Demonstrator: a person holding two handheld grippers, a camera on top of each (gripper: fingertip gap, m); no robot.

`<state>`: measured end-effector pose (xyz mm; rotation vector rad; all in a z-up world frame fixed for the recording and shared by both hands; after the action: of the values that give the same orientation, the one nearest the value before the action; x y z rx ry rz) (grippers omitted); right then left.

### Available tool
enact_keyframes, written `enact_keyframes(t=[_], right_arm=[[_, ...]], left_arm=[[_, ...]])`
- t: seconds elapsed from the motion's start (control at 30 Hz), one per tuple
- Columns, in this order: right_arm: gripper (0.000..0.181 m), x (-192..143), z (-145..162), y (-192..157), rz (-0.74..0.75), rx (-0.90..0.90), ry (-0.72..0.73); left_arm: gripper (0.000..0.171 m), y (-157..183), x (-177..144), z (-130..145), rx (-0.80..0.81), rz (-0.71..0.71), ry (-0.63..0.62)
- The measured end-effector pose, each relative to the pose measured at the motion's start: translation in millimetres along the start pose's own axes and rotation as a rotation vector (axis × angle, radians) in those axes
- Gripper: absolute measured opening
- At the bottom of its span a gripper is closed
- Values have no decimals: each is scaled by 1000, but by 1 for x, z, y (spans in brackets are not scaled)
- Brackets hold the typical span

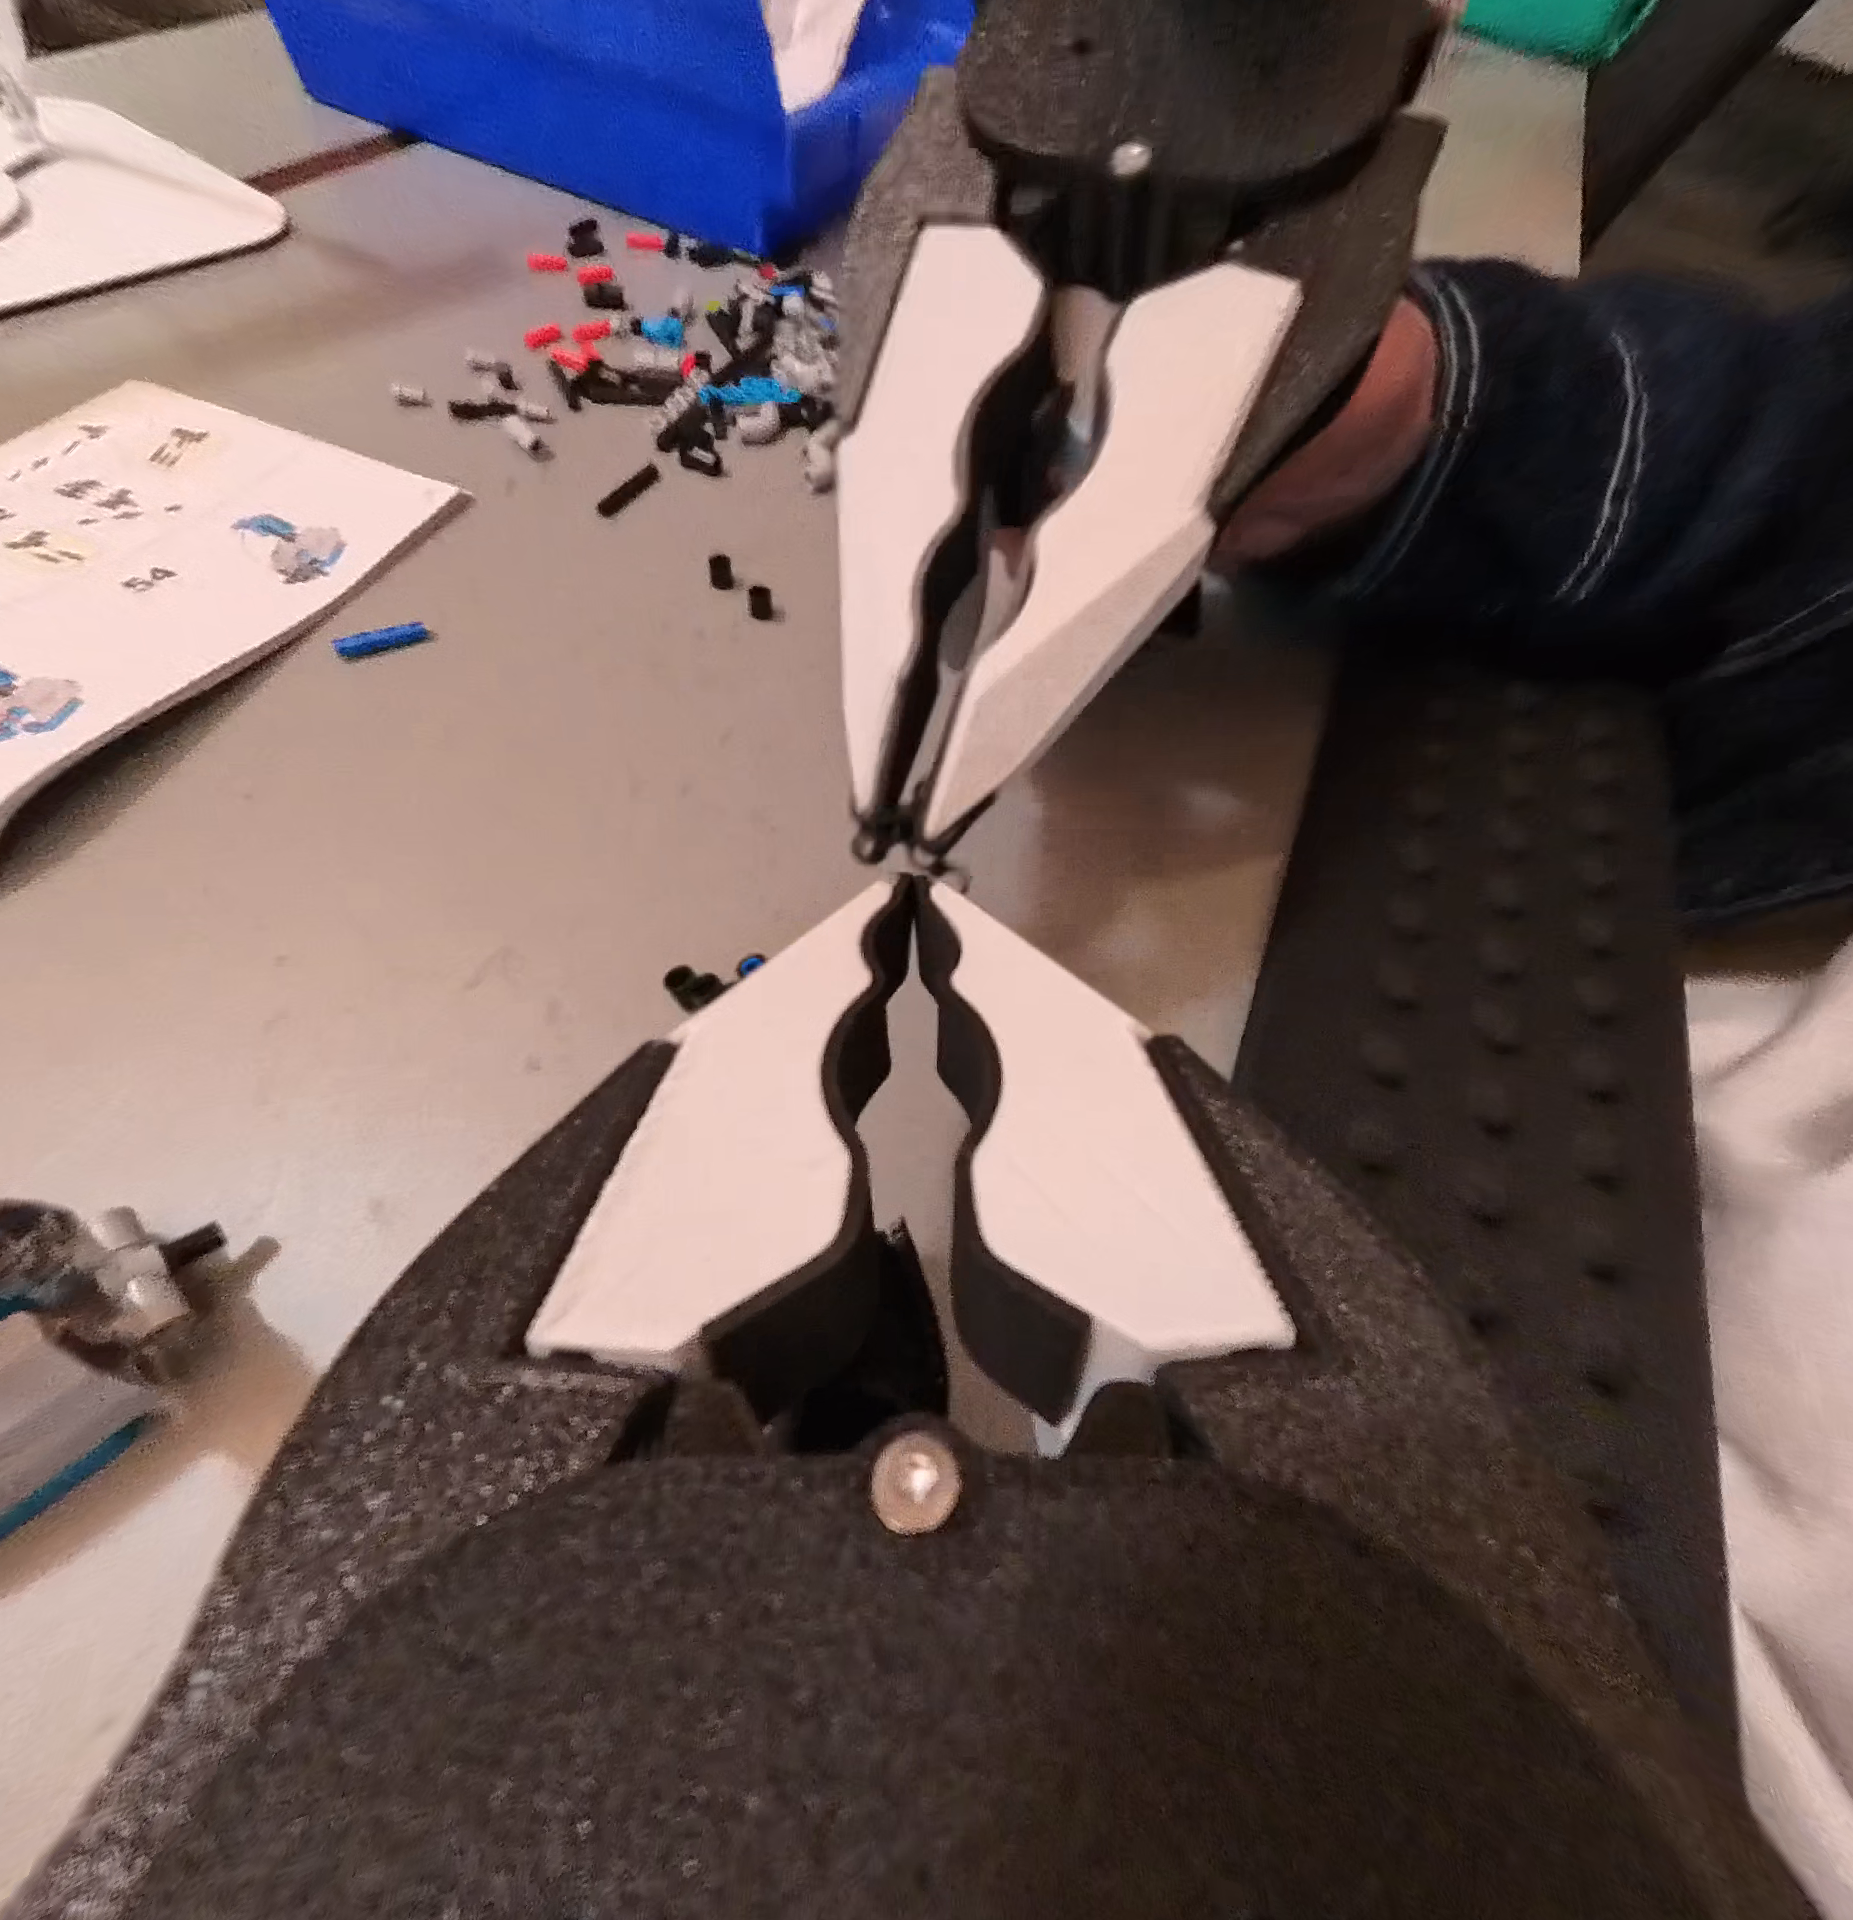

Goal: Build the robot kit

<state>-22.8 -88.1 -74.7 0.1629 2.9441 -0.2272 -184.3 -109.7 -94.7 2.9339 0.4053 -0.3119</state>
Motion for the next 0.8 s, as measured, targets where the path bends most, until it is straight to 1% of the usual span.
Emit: enact_keyframes(t=[0.03, 0.07, 0.17, 0.23, 0.33, 0.4, 0.43, 0.5, 0.53, 0.57, 0.63, 0.67, 0.73, 0.8], right_arm=[[4, 2, 6, 0, 5, -18, -58], [4, 5, 11, -1, 7, -35, -102], [5, 7, 22, 0, 26, -69, -218], [5, 0, 20, 1, 48, -68, -183], [5, -13, 13, 5, 73, -41, -116], [5, -17, 8, 2, 54, -58, -38], [5, -19, 4, -1, 38, -55, 28], [4, -21, -5, -3, -20, 50, 168], [4, -19, -7, -2, -50, 127, 205], [4, -16, -7, 1, -39, 189, 224], [4, -11, -6, 3, 5, 248, 238], [4, -10, -5, 4, 40, 269, 254], [4, -8, -3, 4, 49, 328, 281], [4, -7, -2, 4, 46, 363, 299]], left_arm=[[0, 2, 2, 2, 13, 12, -25], [0, 2, 5, 5, 30, 1, -75], [1, 2, 10, 13, 101, -60, -185], [2, 1, 10, 16, 140, -91, -221], [7, 1, 7, 11, 136, -84, -152], [9, 0, 4, 6, 83, -53, -81], [10, -1, 3, 3, 42, -32, -51], [20, 0, 3, -4, -2, 4, 22], [21, 2, 4, -9, 3, -1, 59], [24, 4, 5, -13, 14, -21, 99], [29, 8, 8, -21, 21, -43, 164], [31, 9, 9, -22, 16, -74, 175], [24, 5, 7, -23, 14, -153, 184], [27, 2, 4, -24, 6, -166, 207]])
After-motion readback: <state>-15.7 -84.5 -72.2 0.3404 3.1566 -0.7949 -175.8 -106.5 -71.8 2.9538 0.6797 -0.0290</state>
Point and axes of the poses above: each gripper's, where its closed fingertips meet, x out along the fingers, z out of its underside, y = z × x across the jaws, the point moved 10 cm from there along -x, back along the fingers, and after that the axes turned 13 degrees about y, right-handed, at the moved point
